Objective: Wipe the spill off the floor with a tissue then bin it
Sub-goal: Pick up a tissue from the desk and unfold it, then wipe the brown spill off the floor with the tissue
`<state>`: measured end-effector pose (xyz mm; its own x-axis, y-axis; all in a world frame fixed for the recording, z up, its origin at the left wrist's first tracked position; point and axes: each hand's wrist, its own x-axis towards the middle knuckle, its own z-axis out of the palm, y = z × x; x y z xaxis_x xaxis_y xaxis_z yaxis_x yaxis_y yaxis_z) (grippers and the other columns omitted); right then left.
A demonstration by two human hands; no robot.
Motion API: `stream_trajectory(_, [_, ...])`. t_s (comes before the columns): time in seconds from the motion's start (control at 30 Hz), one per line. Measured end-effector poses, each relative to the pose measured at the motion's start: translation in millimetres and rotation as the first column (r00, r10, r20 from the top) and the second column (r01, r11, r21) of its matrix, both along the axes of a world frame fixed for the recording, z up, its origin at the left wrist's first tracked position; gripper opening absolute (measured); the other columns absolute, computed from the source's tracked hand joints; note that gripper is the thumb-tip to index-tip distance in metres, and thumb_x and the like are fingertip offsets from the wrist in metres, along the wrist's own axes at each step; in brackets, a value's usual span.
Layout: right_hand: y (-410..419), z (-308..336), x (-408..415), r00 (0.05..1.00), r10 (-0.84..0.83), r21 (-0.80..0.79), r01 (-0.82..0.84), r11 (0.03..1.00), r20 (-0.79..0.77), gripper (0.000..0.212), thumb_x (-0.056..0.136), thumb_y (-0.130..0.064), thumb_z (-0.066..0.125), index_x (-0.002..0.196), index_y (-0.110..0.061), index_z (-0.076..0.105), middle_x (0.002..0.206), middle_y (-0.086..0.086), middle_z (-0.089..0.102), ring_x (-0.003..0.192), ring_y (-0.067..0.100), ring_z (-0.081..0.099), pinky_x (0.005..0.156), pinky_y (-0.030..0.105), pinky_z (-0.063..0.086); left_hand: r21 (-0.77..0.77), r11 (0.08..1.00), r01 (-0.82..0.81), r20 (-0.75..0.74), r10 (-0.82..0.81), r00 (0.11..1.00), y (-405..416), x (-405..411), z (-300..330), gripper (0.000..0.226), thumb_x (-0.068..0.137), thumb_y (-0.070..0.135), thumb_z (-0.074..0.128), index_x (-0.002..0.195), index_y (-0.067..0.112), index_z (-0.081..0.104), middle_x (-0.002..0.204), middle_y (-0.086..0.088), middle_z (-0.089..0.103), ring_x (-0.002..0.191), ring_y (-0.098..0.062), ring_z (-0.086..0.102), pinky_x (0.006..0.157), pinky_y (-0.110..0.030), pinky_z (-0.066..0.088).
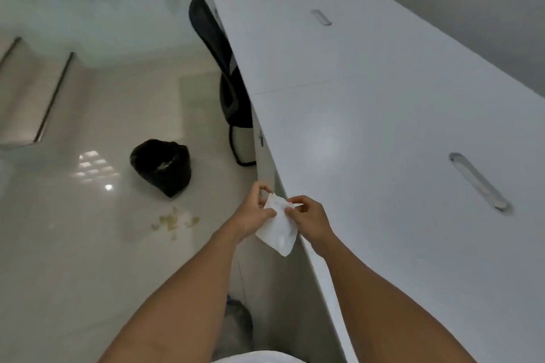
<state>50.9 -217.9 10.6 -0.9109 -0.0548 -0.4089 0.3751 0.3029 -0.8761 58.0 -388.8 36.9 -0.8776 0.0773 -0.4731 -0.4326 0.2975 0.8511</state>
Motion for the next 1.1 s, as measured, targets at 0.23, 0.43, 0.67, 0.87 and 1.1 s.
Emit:
stream_trajectory(0.23, [-175, -20, -18, 0.953, 0.303, 0.041, -0.301, 0.953, -0.031, 0.017, 0.094, -0.007, 0.067, 0.105, -0.020, 0.067, 0.098, 0.006, 0.070, 0.090, 0.025, 0.068, 0.066, 0.021, 0.055, -0.061, 0.983, -0.174, 0.046, 0.177, 0.983, -177, 32, -27, 0.040, 0.083, 0.002, 0.056, 0.101, 0.031, 0.076, 0.121, -0.003, 0.066, 0.105, -0.019, 0.065, 0.091, -0.036, 0.057])
stream_trajectory(0.43, [-329, -34, -37, 0.933, 0.356, -0.139, -0.347, 0.927, 0.048, 0.024, 0.091, -0.017, 0.074, 0.104, -0.035, 0.067, 0.110, 0.002, 0.071, 0.097, 0.021, 0.069, 0.069, 0.028, 0.057, -0.108, 0.943, -0.314, 0.026, 0.319, 0.948, -324, 26, -58, 0.043, 0.087, 0.008, 0.068, 0.125, 0.027, 0.070, 0.135, 0.004, 0.059, 0.112, -0.020, 0.063, 0.094, -0.031, 0.053])
stream_trajectory(0.67, [-417, -50, -67, 0.919, 0.392, -0.150, -0.381, 0.912, 0.049, 0.040, 0.087, -0.008, 0.074, 0.106, -0.043, 0.068, 0.114, 0.001, 0.068, 0.106, 0.030, 0.067, 0.086, 0.051, 0.061, -0.079, 0.933, -0.352, 0.050, 0.356, 0.933, -416, -8, -73, 0.053, 0.082, 0.010, 0.075, 0.130, 0.030, 0.065, 0.137, 0.000, 0.061, 0.111, -0.022, 0.065, 0.093, -0.033, 0.056])
stream_trajectory(0.87, [-453, -74, -129, 0.906, 0.418, -0.090, -0.411, 0.907, 0.070, 0.031, 0.091, -0.002, 0.070, 0.111, -0.025, 0.070, 0.105, 0.005, 0.070, 0.098, 0.027, 0.069, 0.077, 0.037, 0.063, -0.069, 0.937, -0.344, 0.126, 0.350, 0.928, -450, -55, -106, 0.066, 0.079, 0.015, 0.080, 0.139, 0.031, 0.055, 0.142, -0.007, 0.056, 0.121, -0.032, 0.061, 0.097, -0.051, 0.058])
stream_trajectory(1.1, [-480, -129, -200, 0.903, 0.394, -0.091, -0.384, 0.919, 0.173, 0.027, 0.095, -0.006, 0.069, 0.121, -0.012, 0.069, 0.102, 0.006, 0.069, 0.092, 0.026, 0.070, 0.069, 0.030, 0.064, -0.187, 0.906, -0.379, 0.139, 0.407, 0.903, -463, -123, -158, 0.076, 0.081, 0.022, 0.081, 0.148, 0.025, 0.044, 0.151, -0.006, 0.049, 0.130, -0.032, 0.055, 0.106, -0.052, 0.051])
